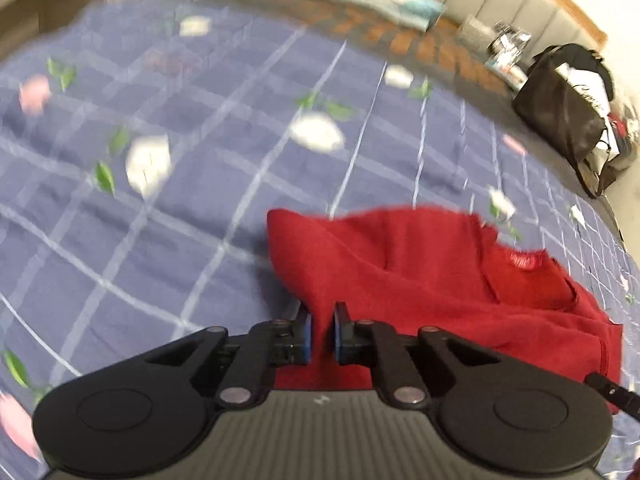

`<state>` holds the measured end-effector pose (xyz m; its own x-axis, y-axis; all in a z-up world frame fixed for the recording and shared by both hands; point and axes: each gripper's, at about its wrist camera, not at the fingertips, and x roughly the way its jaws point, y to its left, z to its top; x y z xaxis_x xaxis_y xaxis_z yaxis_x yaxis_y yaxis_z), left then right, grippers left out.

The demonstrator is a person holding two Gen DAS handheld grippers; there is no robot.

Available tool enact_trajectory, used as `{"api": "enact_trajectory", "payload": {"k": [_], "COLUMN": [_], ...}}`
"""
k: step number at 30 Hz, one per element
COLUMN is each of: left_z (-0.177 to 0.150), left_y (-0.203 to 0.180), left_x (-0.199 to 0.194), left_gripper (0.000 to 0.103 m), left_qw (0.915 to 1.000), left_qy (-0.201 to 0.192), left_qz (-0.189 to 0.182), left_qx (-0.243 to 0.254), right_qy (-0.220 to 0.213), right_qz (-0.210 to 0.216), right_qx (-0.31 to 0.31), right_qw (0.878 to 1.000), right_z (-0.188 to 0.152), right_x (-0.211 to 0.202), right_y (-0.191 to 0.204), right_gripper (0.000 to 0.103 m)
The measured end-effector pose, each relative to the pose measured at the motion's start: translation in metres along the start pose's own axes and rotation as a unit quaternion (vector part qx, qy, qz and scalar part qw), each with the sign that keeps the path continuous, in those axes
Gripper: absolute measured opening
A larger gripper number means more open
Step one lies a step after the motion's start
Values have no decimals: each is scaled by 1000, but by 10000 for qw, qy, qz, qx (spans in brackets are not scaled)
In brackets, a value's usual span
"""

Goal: Fold small clothes
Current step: 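Fold the side edge over the sweater body and open the right gripper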

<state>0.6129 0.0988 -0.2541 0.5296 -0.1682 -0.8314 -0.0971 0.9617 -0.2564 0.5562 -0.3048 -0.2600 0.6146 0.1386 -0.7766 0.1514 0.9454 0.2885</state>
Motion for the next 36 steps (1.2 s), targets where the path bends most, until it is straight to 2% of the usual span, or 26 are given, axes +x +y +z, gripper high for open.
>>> {"api": "enact_trajectory", "payload": {"k": [3,6,10,13,15,16,18,19,21,27,31,33,36], "left_z": [-1,-2,-5,-7,-8,-9,-10,-11,-13,-28,-44,-53,-67], "left_y": [0,10,16,16,18,20,22,22,20,20,27,32,40], "left_x": [-9,6,12,10,7,4,-1,-4,-10,-32,-51,-59,-71], "left_gripper": [10,10,10,16,31,37,64,68,71,88,92,98,100], "left_qw": [9996,9994,9994,9997,9995,9994,9992,9992,9995,9995,9990,9986,9977], "left_qy": [-241,-57,10,80,110,113,80,40,-14,-62,-62,-19,55], "left_qz": [154,326,288,169,184,161,118,155,228,281,301,382,499], "left_qx": [76,-134,-171,-168,-240,-290,-369,-356,-230,-160,-309,-361,-446], "right_qy": [-58,2,276,281,215,190,142,118,101,53,-10,-22,23], "right_qz": [67,-45,-204,-116,-47,-37,1,14,11,-132,-259,-342,-449], "right_qx": [-61,-320,-312,-177,-158,-148,-128,-114,-62,64,333,437,537], "right_qw": [9999,9995,9989,9994,9996,9997,9998,9999,9999,9999,9991,9985,9975], "right_z": [0,-3,-9,-12,-13,-13,-14,-16,-20,-36,-47,-54,-69], "right_x": [-3,0,14,12,6,2,-7,-12,-22,-52,-71,-80,-93], "right_y": [5,15,15,9,5,3,-3,-6,-11,-24,-34,-38,-45], "right_gripper": [5,4,5,8,22,24,37,41,59,85,93,97,101]}}
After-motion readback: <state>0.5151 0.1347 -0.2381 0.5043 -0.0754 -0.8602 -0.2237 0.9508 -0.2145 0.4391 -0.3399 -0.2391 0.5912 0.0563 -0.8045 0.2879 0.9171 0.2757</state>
